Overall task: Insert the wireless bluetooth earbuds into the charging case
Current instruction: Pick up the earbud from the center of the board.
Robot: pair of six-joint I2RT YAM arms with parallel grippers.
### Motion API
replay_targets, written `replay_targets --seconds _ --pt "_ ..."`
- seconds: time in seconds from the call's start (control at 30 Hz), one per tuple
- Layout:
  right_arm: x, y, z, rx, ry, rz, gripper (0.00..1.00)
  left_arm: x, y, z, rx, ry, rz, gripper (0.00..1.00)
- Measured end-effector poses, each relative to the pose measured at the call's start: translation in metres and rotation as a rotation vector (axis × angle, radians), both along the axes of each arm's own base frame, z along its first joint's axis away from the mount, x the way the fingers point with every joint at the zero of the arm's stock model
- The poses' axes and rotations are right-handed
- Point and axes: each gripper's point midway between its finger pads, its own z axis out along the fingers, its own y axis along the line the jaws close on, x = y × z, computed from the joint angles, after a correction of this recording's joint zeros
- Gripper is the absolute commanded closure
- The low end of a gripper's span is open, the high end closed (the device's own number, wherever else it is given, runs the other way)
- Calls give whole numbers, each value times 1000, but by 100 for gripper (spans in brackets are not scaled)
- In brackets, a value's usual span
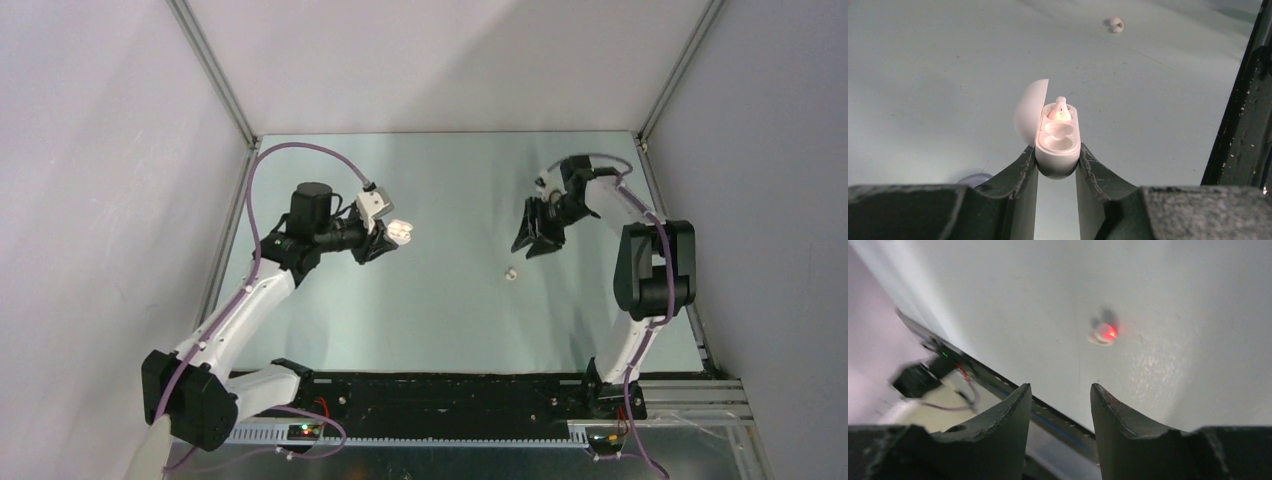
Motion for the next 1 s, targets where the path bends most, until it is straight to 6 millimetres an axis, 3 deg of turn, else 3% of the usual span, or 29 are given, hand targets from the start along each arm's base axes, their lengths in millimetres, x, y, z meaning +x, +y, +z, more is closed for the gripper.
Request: replay_targets --seconds 0.13,0.23,0.3,0.37,0.43,0.5,0.63,0.83,1.0 --pt "13 20 43 37 -379 389 50 6 2 4 -9 -22 13 100" --pt "-13 48 68 63 -708 773 53 9 4 5 -11 -29 22 100" --pt "-35 59 73 72 -901 1010 55 10 5 6 -11 -30 26 100" --pt "-60 61 66 70 -1083 1248 57 10 5 6 -11 -32 27 100" --pt "-78 52 43 51 -1195 1444 59 10 5 7 -13 -35 27 100" --pt "-82 43 20 28 -1234 1578 60 9 5 8 -14 -40 28 100" --pt "-73 31 -8 -26 -1287 1779 59 9 6 12 -19 -49 32 100" --pt "-43 26 -19 -130 -1371 1928 64 9 6 13 -20 -53 33 100" --pt "-30 22 -30 -170 -1375 1984 69 9 6 12 -19 -52 33 100"
